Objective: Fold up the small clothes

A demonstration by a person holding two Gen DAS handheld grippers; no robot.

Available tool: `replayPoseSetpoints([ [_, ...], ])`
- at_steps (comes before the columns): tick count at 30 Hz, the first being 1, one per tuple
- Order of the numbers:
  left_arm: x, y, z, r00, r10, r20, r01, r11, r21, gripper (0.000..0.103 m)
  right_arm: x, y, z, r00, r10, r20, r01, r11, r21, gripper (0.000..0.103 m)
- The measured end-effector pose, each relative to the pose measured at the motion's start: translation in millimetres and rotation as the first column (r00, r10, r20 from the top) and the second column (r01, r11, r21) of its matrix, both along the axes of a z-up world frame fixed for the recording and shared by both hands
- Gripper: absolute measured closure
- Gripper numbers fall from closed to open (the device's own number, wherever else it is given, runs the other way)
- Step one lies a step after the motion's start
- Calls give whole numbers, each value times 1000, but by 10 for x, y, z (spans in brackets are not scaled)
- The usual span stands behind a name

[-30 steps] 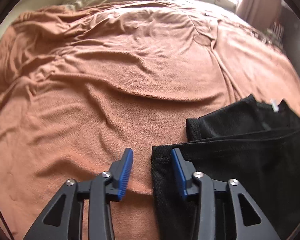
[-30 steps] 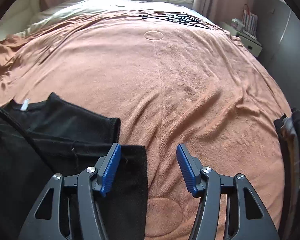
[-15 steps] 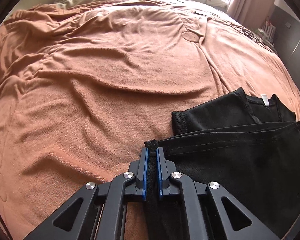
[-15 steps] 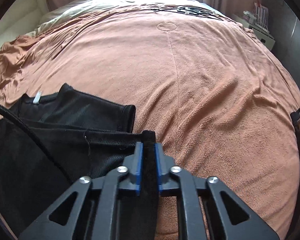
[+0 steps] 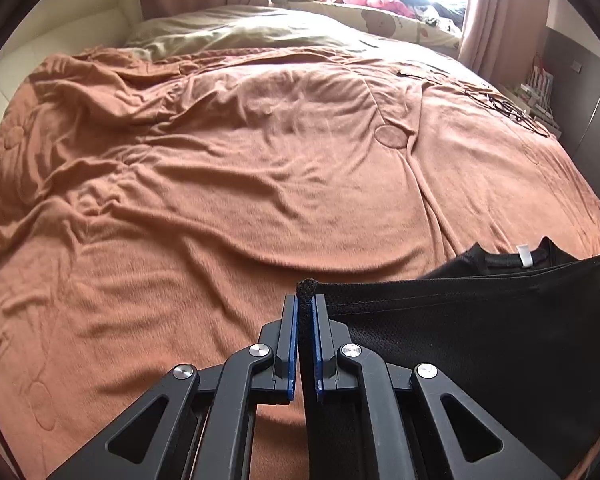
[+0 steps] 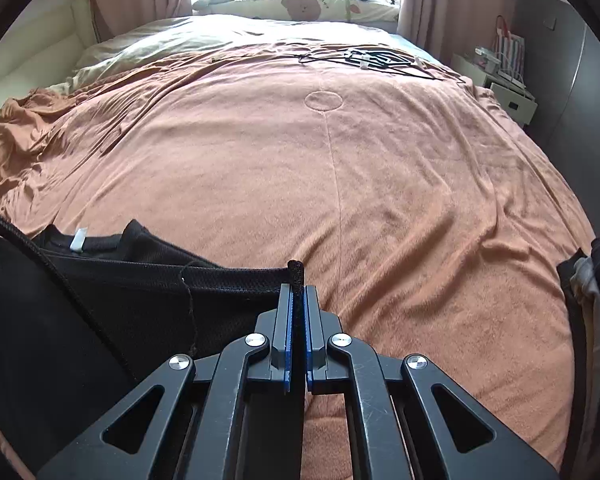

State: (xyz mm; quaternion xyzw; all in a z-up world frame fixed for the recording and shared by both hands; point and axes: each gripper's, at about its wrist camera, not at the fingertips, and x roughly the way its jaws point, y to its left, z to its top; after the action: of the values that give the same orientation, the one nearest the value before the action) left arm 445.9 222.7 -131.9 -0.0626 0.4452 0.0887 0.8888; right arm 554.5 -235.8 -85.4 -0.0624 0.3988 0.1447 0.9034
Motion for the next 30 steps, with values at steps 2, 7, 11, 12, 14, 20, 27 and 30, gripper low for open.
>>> replayPoseSetpoints([
  [2,40,9,20,1000,2,6,-3,1000,6,96,28,31,3,1000,-1,6,1,1000,-5,102],
  [7,190,46,22,1000,13,14,-14,1000,27,96,166,95,3,1000,-11,13,11,1000,-16,102],
  [11,301,103,-26,999,42,0,-42,998,37,96,282,160,-7,1000,-11,17,11,1000,-22,102],
  [12,321,114,-31,999,48,0,-48,998,37,96,308,178,-10,1000,-12,23,13,999,-29,102],
  [14,364,98,-36,999,42,7,-43,997,58,95,345,238,-24,999,-11,35,13,998,-56,101],
  [20,341,156,-146,996,68,-58,-67,998,14,90,390,297,-40,1000,1,-9,-1,1000,-24,36],
  [27,71,116,-243,994,51,-93,-56,997,-47,86,229,158,-39,998,47,-50,-47,999,17,34],
  [30,-66,73,-247,994,51,-99,-57,996,-63,85,120,109,0,995,78,-61,-77,997,9,34],
])
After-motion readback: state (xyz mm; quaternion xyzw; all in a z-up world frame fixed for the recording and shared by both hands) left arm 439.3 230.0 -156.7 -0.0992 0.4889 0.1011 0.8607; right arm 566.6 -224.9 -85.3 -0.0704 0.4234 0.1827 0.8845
